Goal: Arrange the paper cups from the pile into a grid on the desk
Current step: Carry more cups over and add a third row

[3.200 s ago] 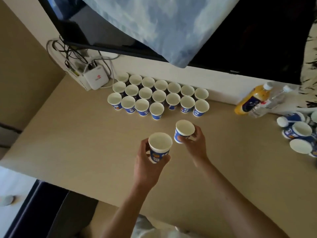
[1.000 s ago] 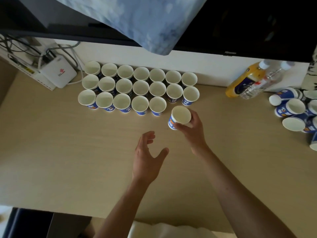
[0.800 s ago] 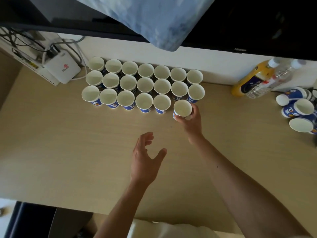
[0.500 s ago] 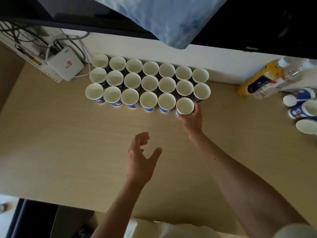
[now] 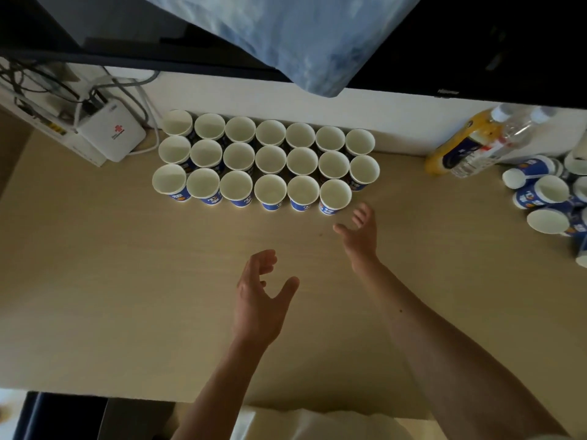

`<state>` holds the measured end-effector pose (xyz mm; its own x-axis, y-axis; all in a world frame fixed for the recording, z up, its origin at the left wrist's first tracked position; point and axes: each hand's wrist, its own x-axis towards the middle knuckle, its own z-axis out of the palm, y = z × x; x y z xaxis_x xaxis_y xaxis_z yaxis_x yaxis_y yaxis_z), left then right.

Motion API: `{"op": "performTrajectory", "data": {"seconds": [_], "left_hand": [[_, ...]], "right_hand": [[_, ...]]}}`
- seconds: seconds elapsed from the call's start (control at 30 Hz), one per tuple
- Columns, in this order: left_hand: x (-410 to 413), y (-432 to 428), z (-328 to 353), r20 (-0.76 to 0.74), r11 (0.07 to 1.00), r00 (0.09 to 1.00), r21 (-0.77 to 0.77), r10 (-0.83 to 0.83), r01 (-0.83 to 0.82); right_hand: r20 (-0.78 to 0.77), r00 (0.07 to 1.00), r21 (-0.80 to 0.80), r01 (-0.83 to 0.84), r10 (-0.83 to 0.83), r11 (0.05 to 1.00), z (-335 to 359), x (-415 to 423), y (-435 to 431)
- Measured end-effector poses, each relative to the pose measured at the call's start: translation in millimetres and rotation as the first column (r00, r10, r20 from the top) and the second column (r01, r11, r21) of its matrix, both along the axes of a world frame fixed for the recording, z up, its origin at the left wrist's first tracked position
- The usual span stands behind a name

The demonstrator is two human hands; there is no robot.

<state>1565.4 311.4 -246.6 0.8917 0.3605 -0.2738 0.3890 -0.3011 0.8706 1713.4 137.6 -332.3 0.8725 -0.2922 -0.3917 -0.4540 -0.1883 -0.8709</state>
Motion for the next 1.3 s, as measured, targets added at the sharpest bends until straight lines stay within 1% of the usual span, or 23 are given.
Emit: {"op": "performTrajectory", "data": {"seconds": [0.1,0.2,0.3,0.4,0.63,0.77,0.87,1.0,1.1,1.3], "left_hand": [[3,-6,4,0.020,0.996,0.997,-0.034,-0.077,0.077],[5,-14,8,0.043,0.984,0.986,-0.075,-0.160,0.163],[11,-24,15,0.059,0.961,0.966,-0.107,-0.250,0.255],[20,-49,34,0.110,0.925,0.933,-0.135,-0.344,0.357],[4,-130,74,0.260,0.851,0.849,-0.146,-0.460,0.505],[-24,-185,90,0.323,0.836,0.821,-0.134,-0.471,0.532],[-46,-227,99,0.354,0.834,0.811,-0.129,-0.466,0.536],[-75,-286,110,0.373,0.835,0.805,-0.121,-0.462,0.536],[-90,-327,114,0.403,0.850,0.805,-0.111,-0.435,0.515],[-107,-382,117,0.381,0.869,0.817,-0.066,-0.432,0.490]], "right_hand": [[0.043,0.993,0.061,0.111,-0.114,0.992,18,-27,-7],[0.092,0.971,0.163,0.206,-0.223,0.965,44,-56,-17],[0.128,0.930,0.280,0.299,-0.344,0.912,71,-87,-33],[0.170,0.868,0.374,0.382,-0.467,0.845,95,-120,-55],[0.265,0.781,0.423,0.433,-0.566,0.796,133,-173,-119],[0.289,0.760,0.472,0.416,-0.582,0.777,148,-195,-165],[0.296,0.785,0.453,0.387,-0.545,0.803,160,-211,-203],[0.338,0.812,0.389,0.340,-0.476,0.856,176,-237,-263],[0.348,0.812,0.390,0.329,-0.469,0.860,182,-254,-308],[0.324,0.829,0.415,0.309,-0.456,0.856,178,-285,-357]]}}
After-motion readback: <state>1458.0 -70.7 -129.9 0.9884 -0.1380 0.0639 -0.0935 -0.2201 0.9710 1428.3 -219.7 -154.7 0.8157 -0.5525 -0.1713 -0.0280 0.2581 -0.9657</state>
